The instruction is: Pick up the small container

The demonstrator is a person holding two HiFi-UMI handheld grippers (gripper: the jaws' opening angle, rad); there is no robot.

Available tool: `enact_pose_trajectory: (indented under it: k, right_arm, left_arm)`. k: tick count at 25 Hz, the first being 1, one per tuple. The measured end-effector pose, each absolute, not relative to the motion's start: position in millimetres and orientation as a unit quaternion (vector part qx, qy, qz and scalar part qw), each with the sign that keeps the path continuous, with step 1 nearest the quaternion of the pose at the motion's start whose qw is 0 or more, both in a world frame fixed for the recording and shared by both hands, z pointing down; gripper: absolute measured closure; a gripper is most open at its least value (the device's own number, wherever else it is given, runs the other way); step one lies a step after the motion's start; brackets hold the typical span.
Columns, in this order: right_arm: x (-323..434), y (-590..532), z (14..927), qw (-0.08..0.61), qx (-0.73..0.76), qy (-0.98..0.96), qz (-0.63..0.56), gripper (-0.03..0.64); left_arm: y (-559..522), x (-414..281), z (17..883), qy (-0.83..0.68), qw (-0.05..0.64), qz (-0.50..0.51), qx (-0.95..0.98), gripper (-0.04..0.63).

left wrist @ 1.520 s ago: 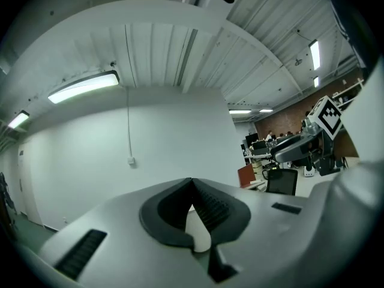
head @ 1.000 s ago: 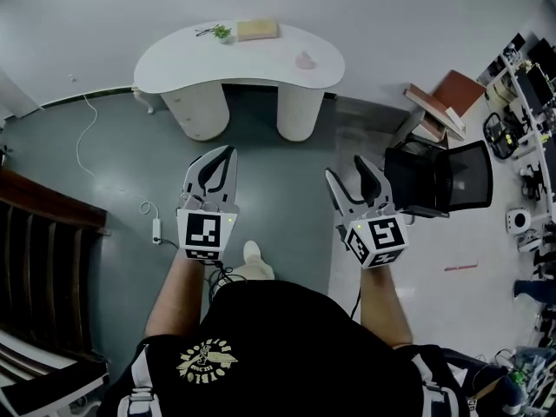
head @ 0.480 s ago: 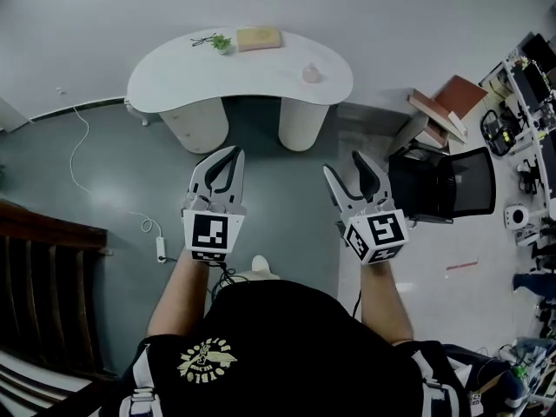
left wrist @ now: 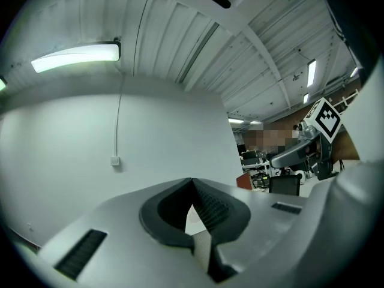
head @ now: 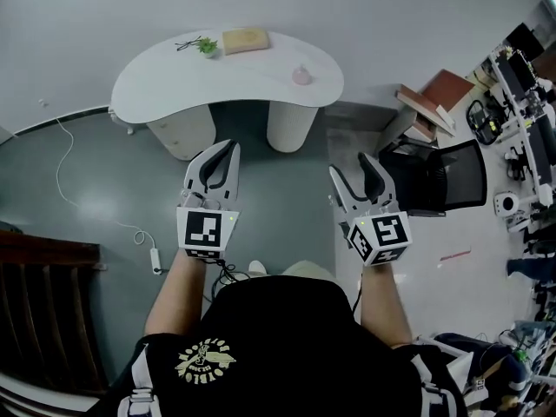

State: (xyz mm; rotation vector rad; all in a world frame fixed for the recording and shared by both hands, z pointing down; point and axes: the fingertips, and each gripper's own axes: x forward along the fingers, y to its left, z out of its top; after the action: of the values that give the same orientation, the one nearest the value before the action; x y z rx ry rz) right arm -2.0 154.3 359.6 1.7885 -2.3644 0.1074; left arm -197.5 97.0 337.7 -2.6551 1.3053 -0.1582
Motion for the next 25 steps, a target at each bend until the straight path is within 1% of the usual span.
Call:
enact_pose_trajectory:
  k: [9, 18, 25]
  right_arm:
    - [29, 141, 370, 0.079, 0.611, -0.786, 0.048, 0.357]
    - [58, 81, 372, 0.079, 0.598, -0.796, 0.047, 0.357]
    - [74, 22, 383, 0.087, 0.585, -0.804, 0.056, 0.357]
  left_arm:
    - [75, -170, 336, 0.429, 0.095, -0.044, -0.897, 0.586]
    - [27, -140, 338, 0.439, 0.098, -0.059, -0.891, 0.586]
    - [-26, -119, 351, 0.443, 0.089, -0.072, -0.889, 0.586]
